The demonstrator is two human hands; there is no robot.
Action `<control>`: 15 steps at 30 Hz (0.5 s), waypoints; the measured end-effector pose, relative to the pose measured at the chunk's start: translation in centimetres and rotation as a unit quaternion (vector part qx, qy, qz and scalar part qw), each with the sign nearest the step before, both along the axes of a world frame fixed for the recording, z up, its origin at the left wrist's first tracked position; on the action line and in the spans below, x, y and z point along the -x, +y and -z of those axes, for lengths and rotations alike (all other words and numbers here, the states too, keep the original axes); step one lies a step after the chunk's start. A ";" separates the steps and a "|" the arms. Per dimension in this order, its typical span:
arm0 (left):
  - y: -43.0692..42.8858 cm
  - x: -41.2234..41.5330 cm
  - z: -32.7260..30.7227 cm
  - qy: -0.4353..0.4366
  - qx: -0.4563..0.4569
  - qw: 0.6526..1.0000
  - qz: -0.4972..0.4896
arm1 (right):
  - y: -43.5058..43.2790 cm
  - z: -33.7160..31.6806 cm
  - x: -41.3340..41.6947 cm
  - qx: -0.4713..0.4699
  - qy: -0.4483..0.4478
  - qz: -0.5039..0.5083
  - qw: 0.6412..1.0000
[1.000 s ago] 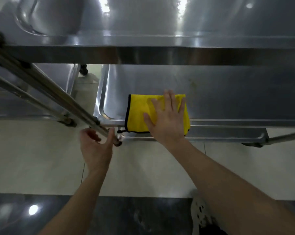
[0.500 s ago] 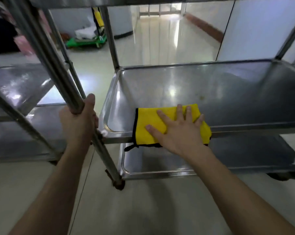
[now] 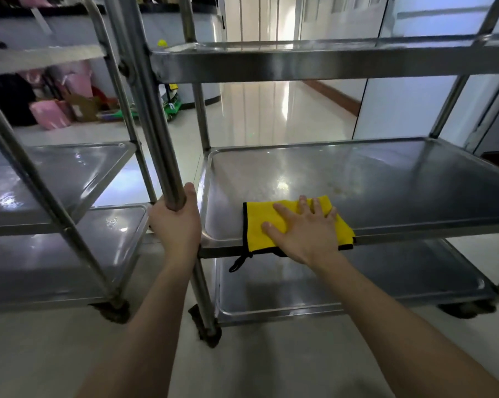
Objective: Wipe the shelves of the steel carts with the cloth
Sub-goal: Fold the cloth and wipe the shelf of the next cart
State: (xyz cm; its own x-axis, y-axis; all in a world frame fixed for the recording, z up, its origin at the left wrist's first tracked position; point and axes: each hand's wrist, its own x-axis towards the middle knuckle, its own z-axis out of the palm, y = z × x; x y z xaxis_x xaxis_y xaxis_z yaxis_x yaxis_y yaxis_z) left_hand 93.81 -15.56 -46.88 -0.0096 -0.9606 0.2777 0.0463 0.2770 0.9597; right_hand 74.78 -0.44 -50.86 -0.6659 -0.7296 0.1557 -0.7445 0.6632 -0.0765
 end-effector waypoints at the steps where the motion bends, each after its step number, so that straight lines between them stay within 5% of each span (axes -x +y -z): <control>1: -0.8 0.0 0.1 0.001 0.000 1.000 0.006 | -0.6 0.1 0.1 -0.001 0.001 -0.002 1.000; 8: -7.0 0.4 -0.3 -0.023 -0.011 0.993 0.113 | -5.6 -1.1 2.1 -0.059 -0.072 -0.026 0.995; 15: -9.4 2.3 -0.4 -0.011 -0.001 0.995 0.104 | -13.5 -1.0 6.8 -0.098 -0.114 -0.041 0.988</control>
